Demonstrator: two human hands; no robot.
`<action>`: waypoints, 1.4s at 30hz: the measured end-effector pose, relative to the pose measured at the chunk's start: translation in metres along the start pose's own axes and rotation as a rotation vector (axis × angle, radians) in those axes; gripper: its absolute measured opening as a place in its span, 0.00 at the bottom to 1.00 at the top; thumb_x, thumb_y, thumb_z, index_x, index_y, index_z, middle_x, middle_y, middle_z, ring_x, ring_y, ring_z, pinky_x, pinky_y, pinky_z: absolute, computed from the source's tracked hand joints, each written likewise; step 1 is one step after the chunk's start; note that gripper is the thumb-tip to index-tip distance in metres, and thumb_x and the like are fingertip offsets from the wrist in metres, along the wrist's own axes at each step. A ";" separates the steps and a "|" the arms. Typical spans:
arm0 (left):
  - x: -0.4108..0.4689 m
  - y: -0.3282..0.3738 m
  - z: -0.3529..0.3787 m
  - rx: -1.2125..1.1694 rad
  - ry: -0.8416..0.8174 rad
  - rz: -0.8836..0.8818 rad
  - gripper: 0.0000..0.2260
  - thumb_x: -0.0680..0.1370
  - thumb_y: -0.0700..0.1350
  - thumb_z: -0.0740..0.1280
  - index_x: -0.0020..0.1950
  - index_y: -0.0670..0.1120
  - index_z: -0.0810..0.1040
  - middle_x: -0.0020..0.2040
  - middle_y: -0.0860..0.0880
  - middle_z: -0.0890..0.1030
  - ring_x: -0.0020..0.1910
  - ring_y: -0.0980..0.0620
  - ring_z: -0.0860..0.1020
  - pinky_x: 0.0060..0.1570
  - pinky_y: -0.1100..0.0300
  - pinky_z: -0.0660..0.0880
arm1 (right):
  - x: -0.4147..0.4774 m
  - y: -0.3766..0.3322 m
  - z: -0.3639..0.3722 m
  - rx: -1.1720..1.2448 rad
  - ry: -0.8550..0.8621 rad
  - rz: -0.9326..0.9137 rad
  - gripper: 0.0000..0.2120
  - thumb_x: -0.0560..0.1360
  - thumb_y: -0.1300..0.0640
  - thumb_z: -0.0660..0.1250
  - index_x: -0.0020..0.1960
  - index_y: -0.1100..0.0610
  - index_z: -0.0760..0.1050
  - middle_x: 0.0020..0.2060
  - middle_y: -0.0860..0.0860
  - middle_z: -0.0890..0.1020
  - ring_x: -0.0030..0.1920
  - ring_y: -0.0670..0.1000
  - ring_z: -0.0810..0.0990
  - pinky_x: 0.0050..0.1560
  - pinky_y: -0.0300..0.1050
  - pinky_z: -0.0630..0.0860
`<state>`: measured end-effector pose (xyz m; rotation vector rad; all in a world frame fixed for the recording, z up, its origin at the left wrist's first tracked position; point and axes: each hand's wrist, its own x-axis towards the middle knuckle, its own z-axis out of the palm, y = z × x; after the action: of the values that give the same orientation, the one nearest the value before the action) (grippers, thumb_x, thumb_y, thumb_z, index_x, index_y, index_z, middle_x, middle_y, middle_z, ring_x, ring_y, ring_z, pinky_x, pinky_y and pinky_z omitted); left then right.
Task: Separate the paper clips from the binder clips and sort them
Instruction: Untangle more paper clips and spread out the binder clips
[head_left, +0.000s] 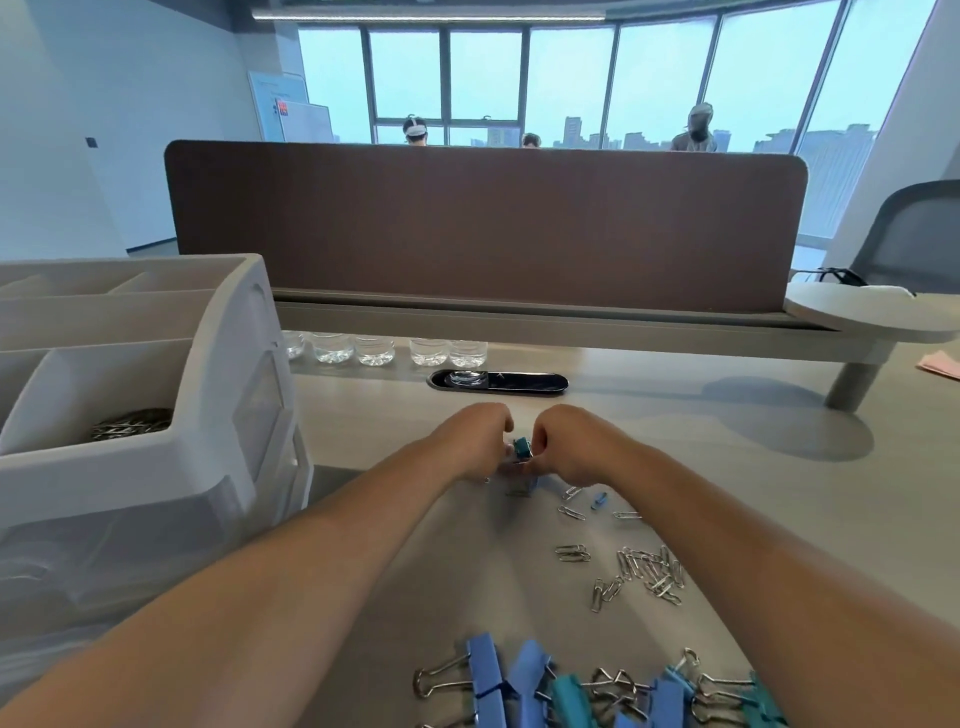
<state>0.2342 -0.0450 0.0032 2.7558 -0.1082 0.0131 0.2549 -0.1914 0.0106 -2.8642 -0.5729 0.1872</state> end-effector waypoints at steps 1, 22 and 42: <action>0.001 0.001 0.001 0.003 -0.026 0.010 0.17 0.79 0.42 0.66 0.69 0.44 0.72 0.66 0.44 0.75 0.62 0.45 0.74 0.54 0.56 0.72 | -0.001 0.002 0.000 0.006 0.002 -0.008 0.16 0.72 0.45 0.74 0.45 0.58 0.82 0.42 0.56 0.82 0.43 0.56 0.80 0.44 0.49 0.77; 0.000 0.001 0.010 0.023 0.008 0.044 0.09 0.78 0.44 0.68 0.57 0.43 0.76 0.57 0.44 0.79 0.55 0.46 0.76 0.51 0.55 0.73 | -0.021 0.011 -0.007 0.164 0.073 -0.077 0.13 0.71 0.49 0.76 0.49 0.55 0.79 0.43 0.48 0.79 0.44 0.51 0.76 0.47 0.47 0.74; -0.039 0.022 -0.014 -0.076 0.111 0.014 0.06 0.80 0.44 0.65 0.53 0.43 0.77 0.52 0.43 0.79 0.46 0.47 0.74 0.41 0.58 0.67 | -0.067 0.009 -0.026 0.206 0.257 0.011 0.12 0.79 0.46 0.65 0.46 0.55 0.79 0.40 0.47 0.81 0.41 0.47 0.77 0.39 0.41 0.71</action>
<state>0.1936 -0.0573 0.0233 2.6716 -0.0953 0.1625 0.2012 -0.2307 0.0390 -2.6361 -0.4575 -0.1130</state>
